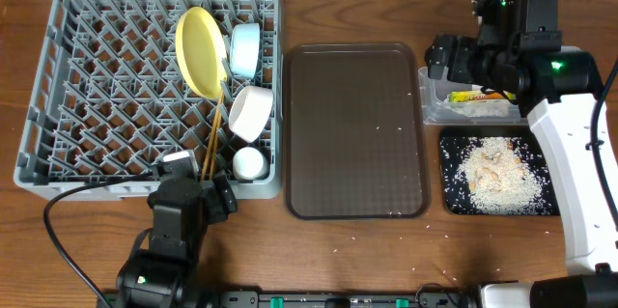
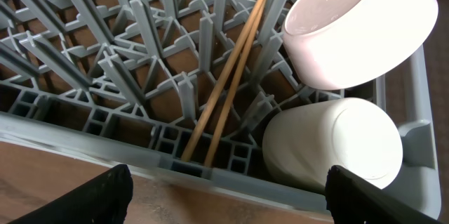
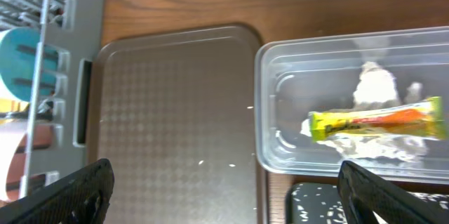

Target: Sort waste into correct bins and load items into the dishwasher

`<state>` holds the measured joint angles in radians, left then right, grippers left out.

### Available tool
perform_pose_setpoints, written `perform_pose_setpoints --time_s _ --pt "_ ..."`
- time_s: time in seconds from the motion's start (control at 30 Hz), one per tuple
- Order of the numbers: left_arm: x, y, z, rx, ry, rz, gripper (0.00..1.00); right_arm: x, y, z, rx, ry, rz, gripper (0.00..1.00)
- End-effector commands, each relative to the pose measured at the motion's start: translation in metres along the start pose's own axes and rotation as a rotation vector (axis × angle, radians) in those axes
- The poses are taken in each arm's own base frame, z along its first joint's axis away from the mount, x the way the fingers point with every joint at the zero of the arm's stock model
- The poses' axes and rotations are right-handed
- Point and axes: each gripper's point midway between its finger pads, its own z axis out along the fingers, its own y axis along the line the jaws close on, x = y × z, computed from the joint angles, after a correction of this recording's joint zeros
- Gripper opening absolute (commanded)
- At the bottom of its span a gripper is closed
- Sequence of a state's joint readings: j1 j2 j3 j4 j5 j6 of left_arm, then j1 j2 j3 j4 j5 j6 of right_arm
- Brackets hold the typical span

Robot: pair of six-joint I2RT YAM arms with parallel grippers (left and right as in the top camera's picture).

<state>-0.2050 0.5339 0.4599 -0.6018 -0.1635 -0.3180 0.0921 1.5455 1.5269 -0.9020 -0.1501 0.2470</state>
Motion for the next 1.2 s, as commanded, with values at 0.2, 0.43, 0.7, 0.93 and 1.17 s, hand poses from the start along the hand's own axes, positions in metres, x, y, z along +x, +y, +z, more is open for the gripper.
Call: perform_pose_setpoints --time_s 0.2,0.43,0.7,0.93,1.17 --pt "0.0 -0.001 0.0 0.004 0.0 0.0 0.88 -0.004 0.001 -0.02 0.0 -0.232 -0.193 0.99" --pt "0.0 -0.001 0.0 0.004 0.0 0.0 0.88 0.022 -0.004 -0.044 -0.021 -0.488 -0.281 0.99" --pt "0.0 -0.001 0.0 0.004 0.0 0.0 0.88 0.086 -0.027 -0.054 -0.032 -0.688 -0.288 0.99" --pt "0.0 -0.001 0.0 0.004 0.0 0.0 0.89 0.135 -0.042 -0.041 -0.046 -0.81 -0.298 0.99" --pt "0.0 -0.001 0.0 0.004 0.0 0.0 0.88 0.156 -0.048 -0.034 -0.055 -0.872 -0.305 0.99"
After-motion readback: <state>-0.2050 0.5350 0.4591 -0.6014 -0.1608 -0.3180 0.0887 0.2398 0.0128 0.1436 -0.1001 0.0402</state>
